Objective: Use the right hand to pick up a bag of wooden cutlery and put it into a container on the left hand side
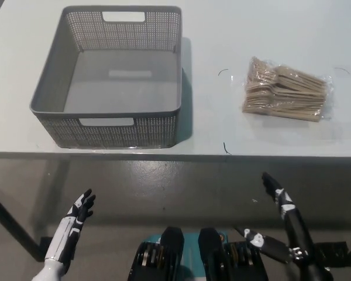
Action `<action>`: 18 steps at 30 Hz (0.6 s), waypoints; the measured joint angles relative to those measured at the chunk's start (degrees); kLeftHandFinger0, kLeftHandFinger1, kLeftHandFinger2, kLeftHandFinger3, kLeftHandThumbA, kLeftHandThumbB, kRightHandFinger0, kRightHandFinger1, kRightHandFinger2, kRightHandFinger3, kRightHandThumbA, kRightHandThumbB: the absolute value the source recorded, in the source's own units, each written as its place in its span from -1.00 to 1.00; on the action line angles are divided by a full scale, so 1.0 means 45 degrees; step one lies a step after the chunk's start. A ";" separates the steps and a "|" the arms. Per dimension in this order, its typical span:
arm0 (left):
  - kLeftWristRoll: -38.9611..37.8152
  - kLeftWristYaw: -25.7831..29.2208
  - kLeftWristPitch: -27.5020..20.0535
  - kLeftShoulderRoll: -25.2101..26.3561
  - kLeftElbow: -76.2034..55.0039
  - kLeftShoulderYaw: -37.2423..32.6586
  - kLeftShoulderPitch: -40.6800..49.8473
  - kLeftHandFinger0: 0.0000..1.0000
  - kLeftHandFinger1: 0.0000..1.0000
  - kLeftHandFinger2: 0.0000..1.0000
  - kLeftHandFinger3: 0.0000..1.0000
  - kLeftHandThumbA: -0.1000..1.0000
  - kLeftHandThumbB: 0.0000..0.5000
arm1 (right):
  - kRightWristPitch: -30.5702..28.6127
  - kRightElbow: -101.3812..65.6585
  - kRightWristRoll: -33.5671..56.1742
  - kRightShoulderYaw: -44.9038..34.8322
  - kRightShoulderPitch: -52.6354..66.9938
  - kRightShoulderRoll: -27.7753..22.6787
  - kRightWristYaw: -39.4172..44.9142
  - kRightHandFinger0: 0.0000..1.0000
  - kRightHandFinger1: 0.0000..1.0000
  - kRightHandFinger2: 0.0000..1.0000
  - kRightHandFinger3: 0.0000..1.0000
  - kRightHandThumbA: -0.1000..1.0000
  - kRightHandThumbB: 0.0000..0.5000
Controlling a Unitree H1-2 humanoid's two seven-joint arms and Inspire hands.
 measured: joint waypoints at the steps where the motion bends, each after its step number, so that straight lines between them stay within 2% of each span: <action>1: 0.0000 0.0000 -0.0032 0.0002 0.0000 -0.0014 -0.0006 1.00 1.00 1.00 1.00 1.00 0.56 | -0.0010 -0.0206 -0.0107 -0.0042 0.0098 -0.0010 -0.0048 1.00 1.00 1.00 1.00 1.00 0.18; 2: -0.0001 0.0000 -0.0057 0.0003 0.0000 -0.0032 -0.0011 1.00 1.00 1.00 1.00 1.00 0.56 | -0.0019 -0.0574 -0.0271 -0.0143 0.0252 -0.0037 -0.0132 1.00 1.00 1.00 1.00 1.00 0.19; 3: -0.0001 0.0000 -0.0078 0.0001 -0.0001 -0.0044 -0.0014 1.00 1.00 1.00 1.00 1.00 0.58 | -0.0026 -0.0877 -0.0383 -0.0258 0.0352 -0.0055 -0.0196 1.00 1.00 1.00 1.00 1.00 0.34; 8: -0.0002 0.0000 -0.0146 0.0003 0.0004 -0.0088 -0.0014 1.00 1.00 1.00 1.00 1.00 0.56 | -0.0040 -0.2550 -0.0661 -0.1012 0.0496 -0.0165 -0.0406 1.00 1.00 1.00 1.00 0.99 0.62; 14: 0.0005 0.0004 -0.0220 0.0002 0.0005 -0.0092 0.0009 1.00 1.00 1.00 1.00 1.00 0.54 | 0.0283 -0.3720 -0.0814 -0.1557 0.0131 -0.0281 -0.0389 1.00 1.00 1.00 1.00 1.00 0.65; 18: 0.0000 0.0003 -0.0246 0.0002 0.0026 -0.0093 0.0040 1.00 1.00 1.00 1.00 1.00 0.51 | 0.1169 -0.4161 -0.1180 -0.1843 -0.0673 -0.1194 -0.0060 1.00 1.00 1.00 1.00 1.00 0.82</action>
